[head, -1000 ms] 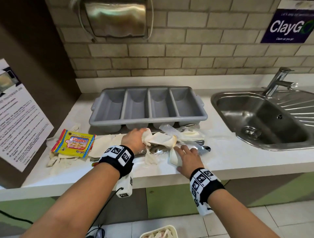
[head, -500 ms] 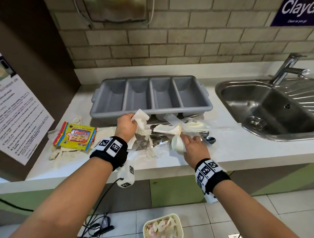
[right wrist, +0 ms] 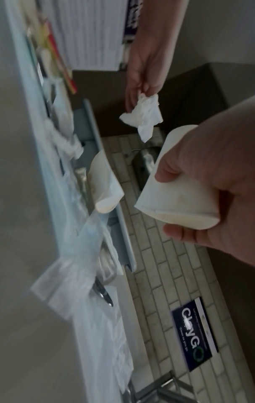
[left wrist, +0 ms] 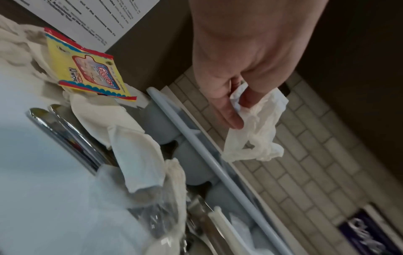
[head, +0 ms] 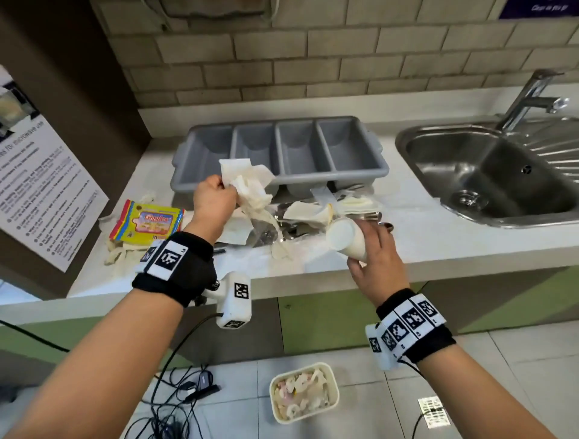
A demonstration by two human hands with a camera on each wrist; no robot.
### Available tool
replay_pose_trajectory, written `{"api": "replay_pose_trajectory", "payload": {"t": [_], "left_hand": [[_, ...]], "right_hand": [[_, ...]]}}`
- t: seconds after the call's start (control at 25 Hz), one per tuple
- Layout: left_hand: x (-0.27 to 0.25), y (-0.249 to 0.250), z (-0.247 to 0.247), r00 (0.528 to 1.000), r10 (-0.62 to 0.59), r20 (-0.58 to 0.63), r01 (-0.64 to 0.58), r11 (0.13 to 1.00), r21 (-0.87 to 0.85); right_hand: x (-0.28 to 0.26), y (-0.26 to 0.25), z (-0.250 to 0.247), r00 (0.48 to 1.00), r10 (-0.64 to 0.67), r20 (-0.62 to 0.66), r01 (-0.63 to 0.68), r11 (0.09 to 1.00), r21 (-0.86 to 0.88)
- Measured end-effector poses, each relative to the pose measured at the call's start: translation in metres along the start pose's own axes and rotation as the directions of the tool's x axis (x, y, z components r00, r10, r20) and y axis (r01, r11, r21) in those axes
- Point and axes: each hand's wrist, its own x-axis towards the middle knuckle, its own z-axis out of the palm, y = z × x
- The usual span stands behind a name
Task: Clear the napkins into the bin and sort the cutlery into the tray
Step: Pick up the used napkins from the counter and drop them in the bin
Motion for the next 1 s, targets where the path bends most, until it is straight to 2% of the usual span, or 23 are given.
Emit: {"api": "replay_pose_trajectory", "payload": {"t": [0.12, 0.2, 0.28, 0.36, 0.44, 0.52, 0.6, 0.68, 0.8, 0.88, 1.0], "left_hand": [[-0.051, -0.025, 0.002, 0.989, -0.002, 0.150, 0.016, 0.996, -0.091], [-0.087, -0.055, 0.002, 0.964, -0.046, 0.261, 0.084, 0.987, -0.138], [-0.118, -0.099, 0.008, 0.935, -0.158, 0.319, 0.199, 0.975, -0.101], [-0.137, -0.153, 0.017, 0.900, -0.269, 0.344, 0.291, 0.957, -0.014], [-0.149, -0.211, 0.026, 0.871, -0.365, 0.330, 0.331, 0.931, 0.157], [-0.154, -0.264, 0.035, 0.854, -0.436, 0.284, 0.342, 0.882, 0.325], [-0.157, -0.314, 0.049, 0.811, -0.518, 0.273, 0.414, 0.837, 0.358], [-0.154, -0.364, 0.068, 0.769, -0.571, 0.288, 0.475, 0.811, 0.341], [-0.148, -0.429, 0.101, 0.717, -0.647, 0.260, 0.537, 0.750, 0.387], [-0.144, -0.462, 0.120, 0.676, -0.693, 0.249, 0.573, 0.707, 0.414], [-0.138, -0.516, 0.147, 0.679, -0.704, 0.210, 0.554, 0.678, 0.483]], "right_hand": [[-0.048, -0.008, 0.002, 0.996, 0.073, -0.043, -0.061, 0.968, 0.242], [-0.083, -0.007, 0.009, 0.989, 0.142, -0.041, -0.118, 0.926, 0.360], [-0.121, 0.004, 0.025, 0.978, 0.207, 0.021, -0.199, 0.899, 0.390], [-0.157, 0.020, 0.049, 0.953, 0.260, 0.152, -0.299, 0.879, 0.371], [-0.189, 0.040, 0.077, 0.878, 0.337, 0.340, -0.447, 0.832, 0.329], [-0.211, 0.059, 0.105, 0.758, 0.433, 0.489, -0.599, 0.758, 0.257], [-0.233, 0.082, 0.141, 0.626, 0.502, 0.597, -0.696, 0.704, 0.139], [-0.249, 0.105, 0.180, 0.532, 0.534, 0.657, -0.723, 0.690, 0.025], [-0.273, 0.131, 0.234, 0.433, 0.534, 0.726, -0.705, 0.703, -0.096], [-0.284, 0.146, 0.267, 0.387, 0.522, 0.760, -0.677, 0.721, -0.150], [-0.296, 0.171, 0.317, 0.341, 0.508, 0.791, -0.620, 0.754, -0.217]]}}
